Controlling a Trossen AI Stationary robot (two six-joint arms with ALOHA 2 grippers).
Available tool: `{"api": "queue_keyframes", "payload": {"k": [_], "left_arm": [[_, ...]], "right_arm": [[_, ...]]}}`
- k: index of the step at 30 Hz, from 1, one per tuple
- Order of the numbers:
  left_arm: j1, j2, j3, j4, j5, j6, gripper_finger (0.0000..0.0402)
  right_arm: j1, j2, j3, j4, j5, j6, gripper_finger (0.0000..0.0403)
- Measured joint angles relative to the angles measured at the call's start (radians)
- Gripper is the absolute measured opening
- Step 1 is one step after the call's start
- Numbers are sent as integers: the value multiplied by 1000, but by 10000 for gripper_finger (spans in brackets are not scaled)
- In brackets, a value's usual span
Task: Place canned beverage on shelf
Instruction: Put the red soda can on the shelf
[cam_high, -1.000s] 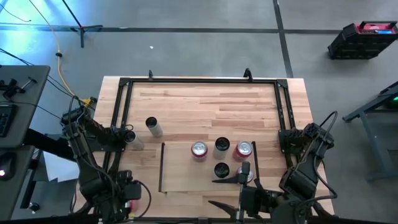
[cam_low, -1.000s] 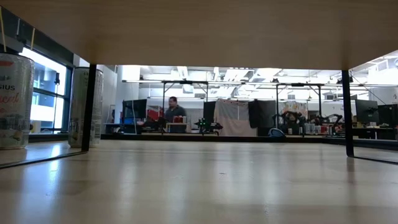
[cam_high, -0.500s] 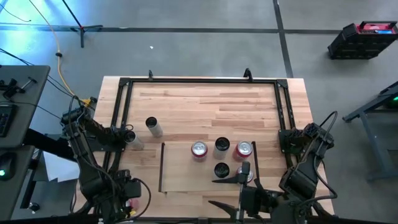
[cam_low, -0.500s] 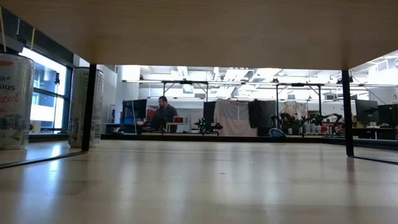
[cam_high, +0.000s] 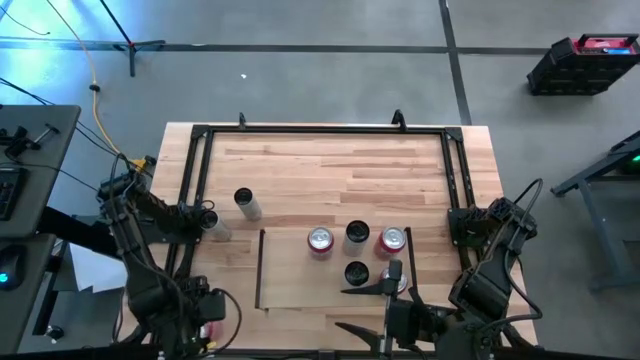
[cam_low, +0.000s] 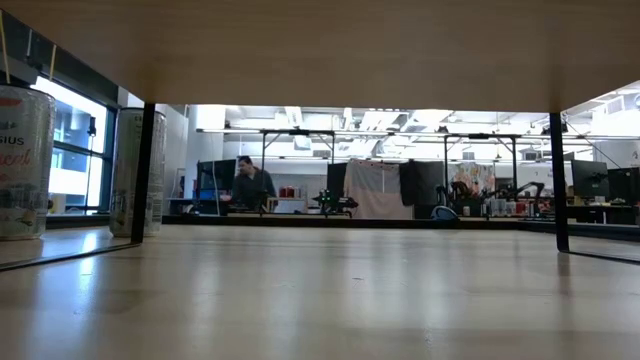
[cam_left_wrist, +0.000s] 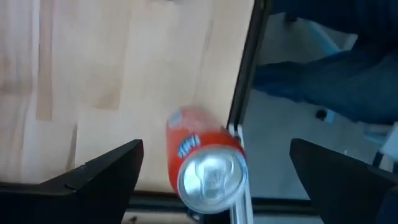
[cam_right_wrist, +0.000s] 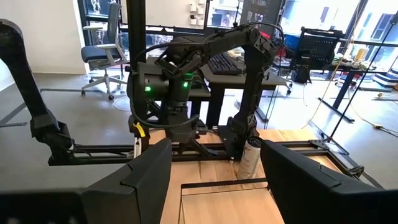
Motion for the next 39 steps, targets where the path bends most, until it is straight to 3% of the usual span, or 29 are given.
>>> {"api": "queue_keyframes", "payload": {"k": [14,25,39], "left_arm": [[-164,59,0,-15,-47,-4,395],[-153,120,0,-22,-89,82,395],[-119,166,0,-15,-46,132,385]], "right_arm": [[-1,0,0,0,-5,1,231],[-6,0,0,0,-6,10,231],[-6,0,0,-7,-60,87,231]]}}
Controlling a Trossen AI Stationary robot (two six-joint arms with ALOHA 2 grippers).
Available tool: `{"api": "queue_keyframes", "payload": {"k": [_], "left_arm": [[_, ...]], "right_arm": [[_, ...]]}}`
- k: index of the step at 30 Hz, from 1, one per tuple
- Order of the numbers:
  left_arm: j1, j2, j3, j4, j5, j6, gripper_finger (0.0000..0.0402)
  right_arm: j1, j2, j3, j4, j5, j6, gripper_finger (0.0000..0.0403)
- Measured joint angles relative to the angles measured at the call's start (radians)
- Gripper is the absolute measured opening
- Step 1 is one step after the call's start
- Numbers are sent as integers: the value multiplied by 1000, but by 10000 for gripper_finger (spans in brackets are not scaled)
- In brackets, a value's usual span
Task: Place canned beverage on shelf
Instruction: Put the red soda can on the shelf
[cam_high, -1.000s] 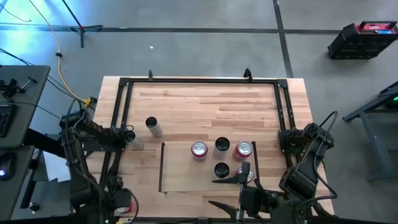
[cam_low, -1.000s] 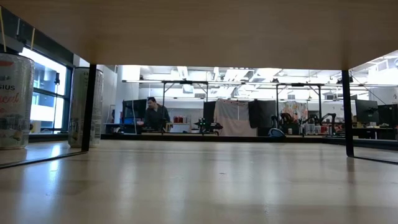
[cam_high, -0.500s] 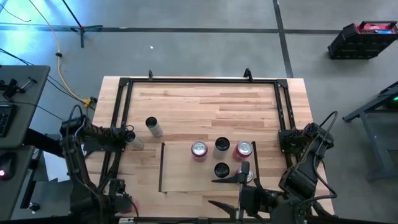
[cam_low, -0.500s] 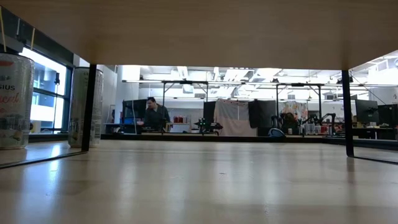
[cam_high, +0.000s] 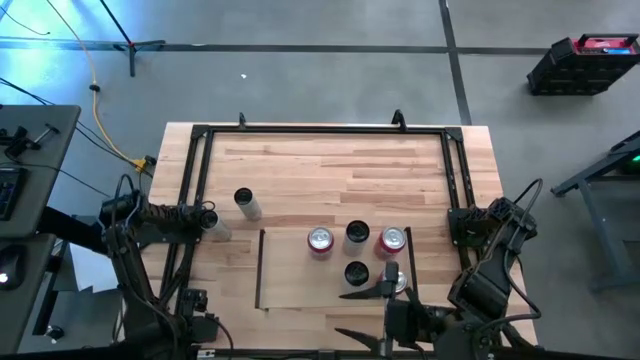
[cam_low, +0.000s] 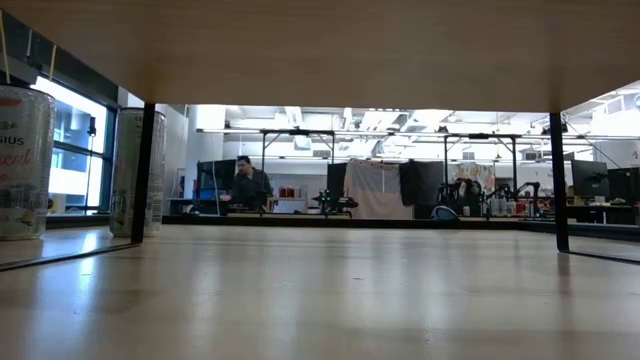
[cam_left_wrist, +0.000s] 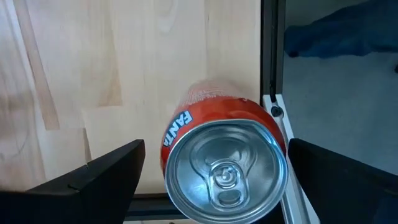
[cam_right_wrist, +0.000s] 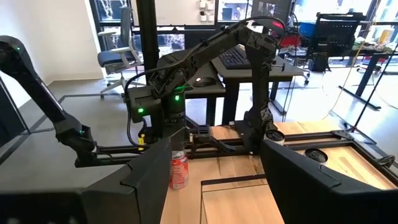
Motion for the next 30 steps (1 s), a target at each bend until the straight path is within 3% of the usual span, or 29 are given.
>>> {"api": "queue_keyframes", "payload": {"k": [30], "left_arm": [[-4,5,-58,64,4,18,377]], "right_arm": [[0,0,0,-4,-30,41,231]]}}
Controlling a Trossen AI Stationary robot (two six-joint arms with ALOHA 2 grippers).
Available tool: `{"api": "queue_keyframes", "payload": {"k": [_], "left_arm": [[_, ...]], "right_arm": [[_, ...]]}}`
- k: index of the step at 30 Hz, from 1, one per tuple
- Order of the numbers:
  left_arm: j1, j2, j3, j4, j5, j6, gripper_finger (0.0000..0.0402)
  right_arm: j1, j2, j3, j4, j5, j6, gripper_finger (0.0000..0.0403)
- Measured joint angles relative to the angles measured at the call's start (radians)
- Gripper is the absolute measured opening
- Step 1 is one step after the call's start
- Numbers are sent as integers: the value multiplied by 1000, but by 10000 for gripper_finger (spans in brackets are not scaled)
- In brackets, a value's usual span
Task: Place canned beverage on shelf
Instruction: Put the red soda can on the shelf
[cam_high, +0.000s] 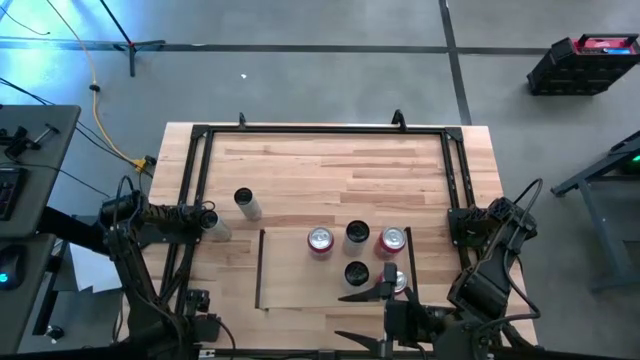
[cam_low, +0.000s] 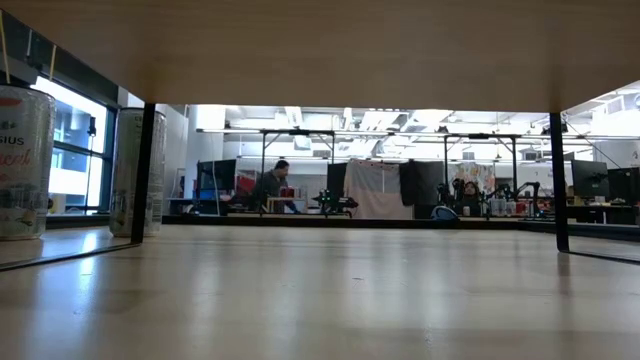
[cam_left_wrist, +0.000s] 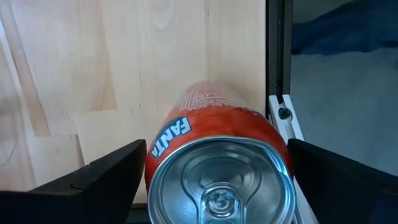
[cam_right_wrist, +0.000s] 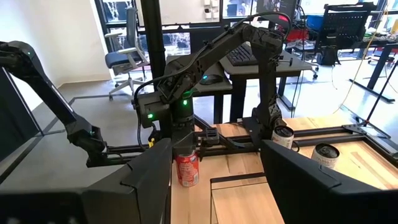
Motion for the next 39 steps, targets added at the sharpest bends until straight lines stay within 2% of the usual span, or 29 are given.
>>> {"api": "queue_keyframes", "payload": {"k": [14,22,31,39], "left_arm": [[0,-1,0,-2,31,8,342],[4,-2,0,-1,53,8,305],[65,-15,1,-16,26,9,293],[147,-60,135,-24,101,52,291]], "right_arm": [[0,0,0,-8,0,2,231],[0,0,0,-11,1,2,231],[0,0,0,-11,11,-1,231],[-3,0,0,-24,97,-71,231]]}}
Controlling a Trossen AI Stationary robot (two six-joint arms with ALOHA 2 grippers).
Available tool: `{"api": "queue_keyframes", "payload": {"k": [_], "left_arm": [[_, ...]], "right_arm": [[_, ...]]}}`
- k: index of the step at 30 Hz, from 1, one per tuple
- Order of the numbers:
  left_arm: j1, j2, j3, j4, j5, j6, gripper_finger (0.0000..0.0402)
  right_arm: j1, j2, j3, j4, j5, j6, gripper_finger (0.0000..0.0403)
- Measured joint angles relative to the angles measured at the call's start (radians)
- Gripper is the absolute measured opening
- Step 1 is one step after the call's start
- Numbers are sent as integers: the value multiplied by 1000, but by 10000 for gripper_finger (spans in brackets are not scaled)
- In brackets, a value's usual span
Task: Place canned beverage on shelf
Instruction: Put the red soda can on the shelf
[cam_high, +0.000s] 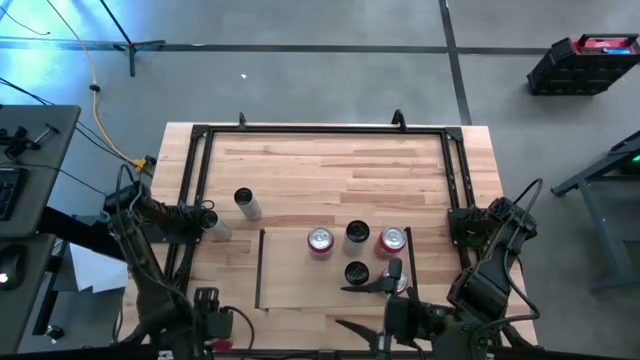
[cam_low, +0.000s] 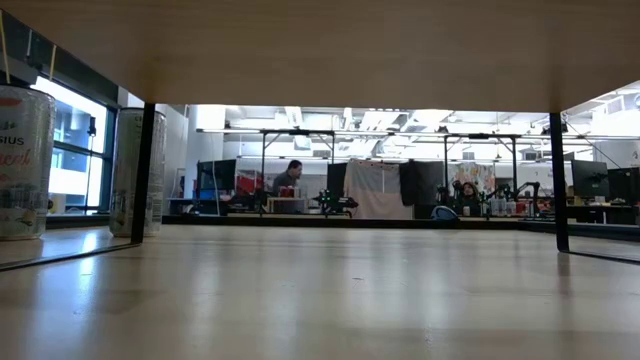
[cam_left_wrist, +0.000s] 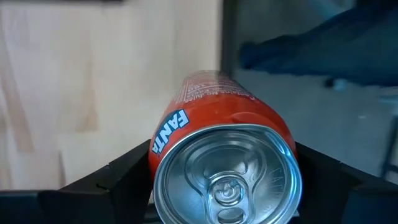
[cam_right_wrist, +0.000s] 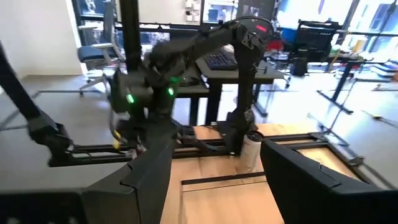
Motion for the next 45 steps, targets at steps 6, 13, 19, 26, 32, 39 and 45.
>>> {"api": "queue_keyframes", "payload": {"k": [6,13,19,26,32,39,45], "left_arm": [[9,-48,149,-33,-75,45,291],[25,-134,301,-105,-275,70,290],[121,-200,369,-112,-326,79,290],[328,-200,412,-109,-209,161,290],[445,-137,509,-57,-94,283,290],[521,-73,549,-211,-82,270,291],[538,2,549,-237,-75,236,291]], "right_arm": [[-6,0,0,-74,8,23,231],[-6,2,0,-185,73,94,231],[-6,2,0,-186,134,62,231],[-28,-5,0,-189,181,-23,231],[-32,-66,0,-186,201,-120,231],[-30,-89,1,-297,199,-83,231],[-29,-89,1,-456,167,103,231]]}}
